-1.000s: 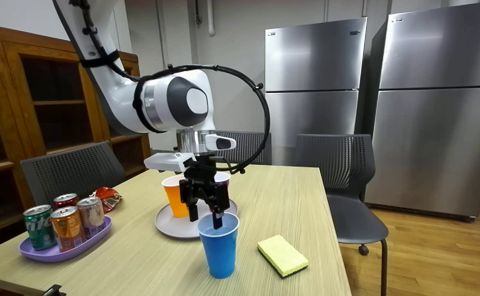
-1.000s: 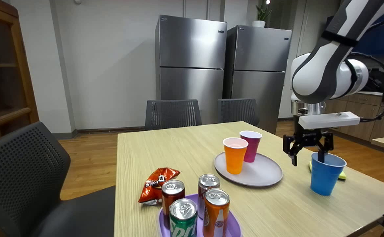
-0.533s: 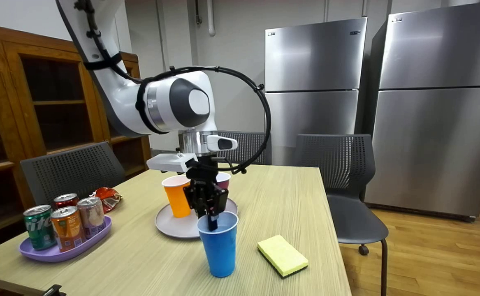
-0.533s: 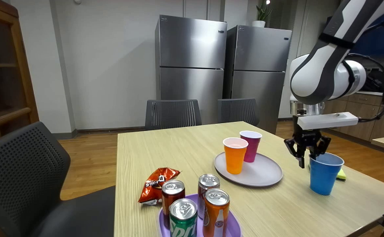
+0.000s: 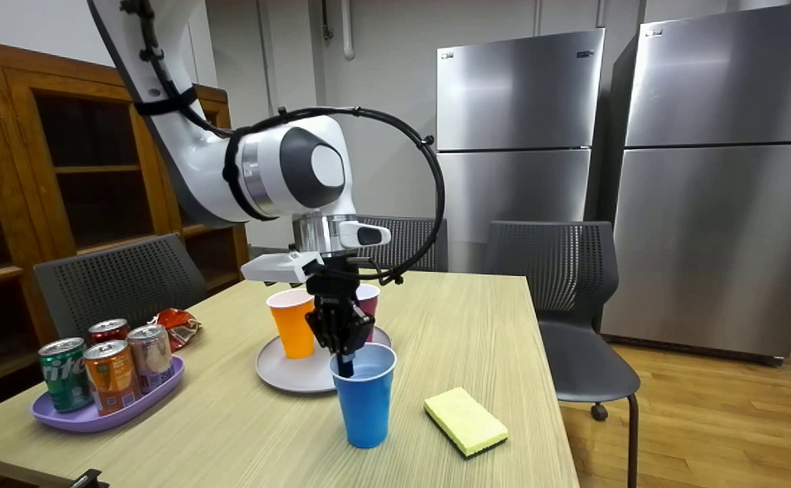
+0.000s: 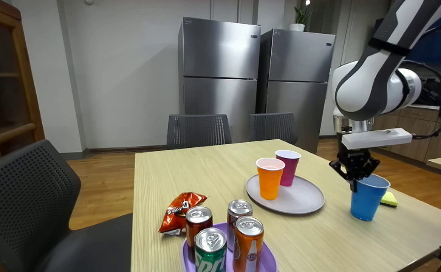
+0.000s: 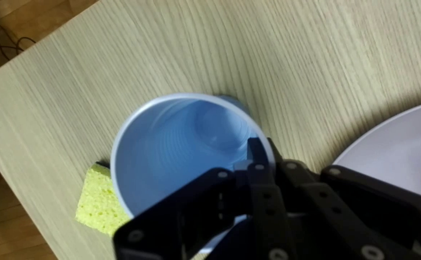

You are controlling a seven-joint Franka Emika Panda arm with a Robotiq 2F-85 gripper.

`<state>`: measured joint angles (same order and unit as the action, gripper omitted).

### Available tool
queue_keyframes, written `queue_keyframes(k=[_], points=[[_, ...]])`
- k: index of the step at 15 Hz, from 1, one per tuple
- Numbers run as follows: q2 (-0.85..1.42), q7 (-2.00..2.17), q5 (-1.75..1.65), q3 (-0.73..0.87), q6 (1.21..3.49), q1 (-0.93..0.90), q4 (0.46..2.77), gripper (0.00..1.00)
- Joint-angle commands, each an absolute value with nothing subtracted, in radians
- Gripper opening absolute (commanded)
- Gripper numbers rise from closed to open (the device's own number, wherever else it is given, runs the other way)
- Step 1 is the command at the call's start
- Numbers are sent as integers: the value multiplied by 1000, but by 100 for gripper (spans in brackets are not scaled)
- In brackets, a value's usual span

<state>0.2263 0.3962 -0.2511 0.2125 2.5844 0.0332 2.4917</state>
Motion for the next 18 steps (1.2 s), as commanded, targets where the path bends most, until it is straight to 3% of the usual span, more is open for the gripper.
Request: queue_keyframes(k=[1,10,18], points=[[131,453,-303,226,2568,7,2551,0],[-39,519,-388,159,2563,25,2615,0],[-2,484,-362,65,2566,19,2541,0]])
